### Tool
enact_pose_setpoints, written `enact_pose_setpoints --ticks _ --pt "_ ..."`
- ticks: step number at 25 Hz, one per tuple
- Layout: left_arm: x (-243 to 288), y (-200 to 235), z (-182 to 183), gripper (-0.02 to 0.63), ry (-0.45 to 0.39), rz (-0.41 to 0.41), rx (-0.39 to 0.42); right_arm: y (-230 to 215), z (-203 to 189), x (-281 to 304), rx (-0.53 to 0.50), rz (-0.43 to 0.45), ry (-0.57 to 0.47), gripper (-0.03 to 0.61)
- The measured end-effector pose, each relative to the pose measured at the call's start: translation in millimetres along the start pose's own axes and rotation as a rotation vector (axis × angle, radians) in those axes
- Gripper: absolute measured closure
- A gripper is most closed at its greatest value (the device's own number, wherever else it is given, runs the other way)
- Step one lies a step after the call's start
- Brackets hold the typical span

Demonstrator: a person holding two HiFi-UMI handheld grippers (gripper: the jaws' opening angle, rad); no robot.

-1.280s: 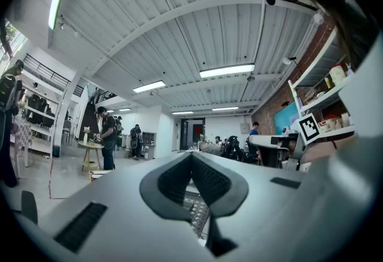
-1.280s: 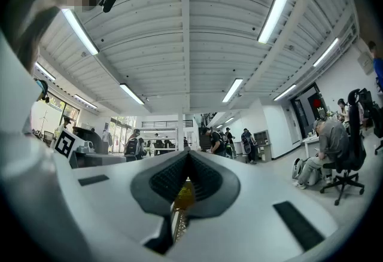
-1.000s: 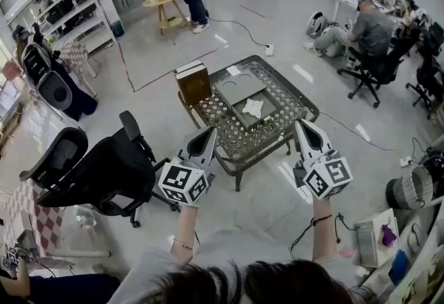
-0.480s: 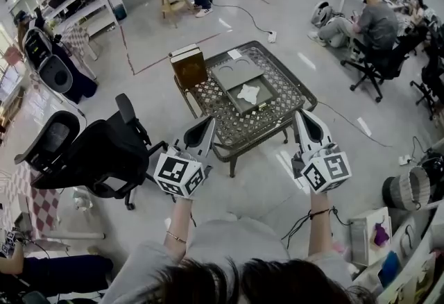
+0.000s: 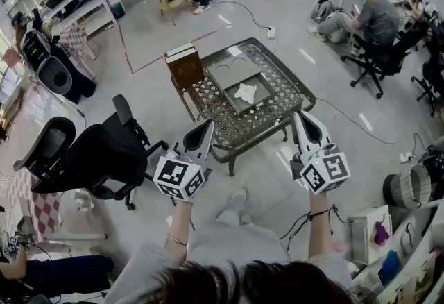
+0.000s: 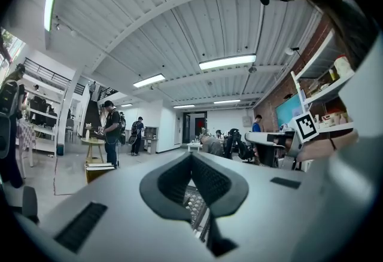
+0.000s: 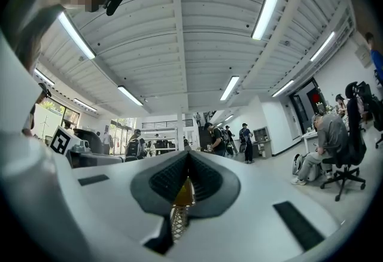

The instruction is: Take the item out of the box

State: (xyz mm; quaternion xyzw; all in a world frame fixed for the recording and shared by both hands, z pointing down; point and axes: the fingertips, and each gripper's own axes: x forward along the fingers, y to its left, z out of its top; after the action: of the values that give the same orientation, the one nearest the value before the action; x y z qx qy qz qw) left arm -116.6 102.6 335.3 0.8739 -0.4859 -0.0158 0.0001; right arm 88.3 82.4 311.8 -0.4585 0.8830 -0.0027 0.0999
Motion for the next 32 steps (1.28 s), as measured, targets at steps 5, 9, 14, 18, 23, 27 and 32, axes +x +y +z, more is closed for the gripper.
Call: enact_pose_setpoints --ticks 5,9,14,18,23,27,32 --pt "22 16 -5 0.597 -0.001 -0.005 -0.015 -15 -4 18 0.024 -0.023 -0.011 0.557" --pt "45 31 -7 0.597 -0.005 -0.019 -0.027 -28 -8 40 0.017 -0.028 -0.006 0.557" --pt "80 56 -11 0.597 -0.003 -0.036 -0.039 -49 -14 68 0.016 -0.055 -0.002 0.557" --pt "105 65 -11 0.597 -0.004 -0.066 -0.049 -64 -14 87 0.021 -0.066 -0.004 0.557" --pt "129 71 -18 0.597 0.006 -0.107 -0.064 -72 -18 108 0.022 -0.076 -0.002 0.557" --pt "145 77 -22 0.597 0.017 -0.132 -0.063 -76 -25 122 0.035 -0.08 -0.004 0.557" --pt "156 86 -29 0.597 0.037 -0.134 -0.077 -82 -35 138 0.049 -0.071 0.012 0.557"
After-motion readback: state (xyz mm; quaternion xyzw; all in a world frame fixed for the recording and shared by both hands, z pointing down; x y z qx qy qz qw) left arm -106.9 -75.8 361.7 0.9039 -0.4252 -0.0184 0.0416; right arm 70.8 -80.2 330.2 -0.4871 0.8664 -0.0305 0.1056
